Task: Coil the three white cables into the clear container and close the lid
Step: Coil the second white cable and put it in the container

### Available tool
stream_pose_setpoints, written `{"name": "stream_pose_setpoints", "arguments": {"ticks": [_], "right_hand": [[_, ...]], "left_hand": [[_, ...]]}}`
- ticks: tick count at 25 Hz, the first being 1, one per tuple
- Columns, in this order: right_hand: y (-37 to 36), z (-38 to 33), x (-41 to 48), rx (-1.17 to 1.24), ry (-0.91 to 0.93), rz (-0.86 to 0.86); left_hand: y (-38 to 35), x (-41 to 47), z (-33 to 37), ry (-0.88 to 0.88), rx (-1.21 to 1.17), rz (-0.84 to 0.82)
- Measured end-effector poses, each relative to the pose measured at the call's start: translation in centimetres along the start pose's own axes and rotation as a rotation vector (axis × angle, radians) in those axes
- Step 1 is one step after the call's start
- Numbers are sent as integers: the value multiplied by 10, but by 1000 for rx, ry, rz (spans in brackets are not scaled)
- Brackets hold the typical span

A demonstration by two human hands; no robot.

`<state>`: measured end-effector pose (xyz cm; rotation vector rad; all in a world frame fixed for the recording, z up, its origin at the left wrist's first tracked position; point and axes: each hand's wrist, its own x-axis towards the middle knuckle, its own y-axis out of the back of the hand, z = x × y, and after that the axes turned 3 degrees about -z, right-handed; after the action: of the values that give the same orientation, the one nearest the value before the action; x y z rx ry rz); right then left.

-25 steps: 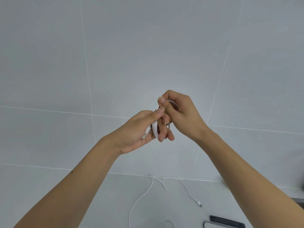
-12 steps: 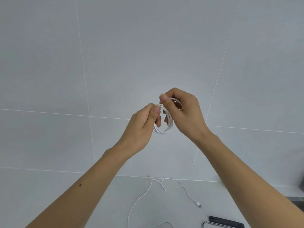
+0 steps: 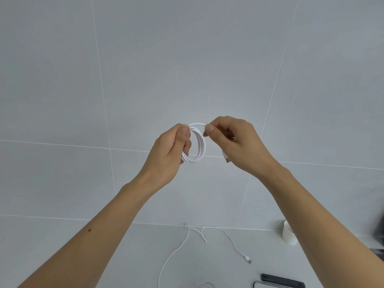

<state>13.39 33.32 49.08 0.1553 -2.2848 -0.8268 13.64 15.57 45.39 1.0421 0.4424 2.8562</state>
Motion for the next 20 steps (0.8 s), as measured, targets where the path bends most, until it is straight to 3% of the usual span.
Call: {"name": "stream_pose_setpoints", "arguments": {"ticks": [3, 10, 20], "right_hand": [[4, 0, 1, 5, -34, -3], [5, 4, 6, 413, -149, -57], [0, 1, 5, 603, -245, -88]], "left_hand": [[1, 0, 1, 17, -40, -9], [-1, 0, 8, 48, -143, -82], [0, -3, 13, 37, -103, -98]]}}
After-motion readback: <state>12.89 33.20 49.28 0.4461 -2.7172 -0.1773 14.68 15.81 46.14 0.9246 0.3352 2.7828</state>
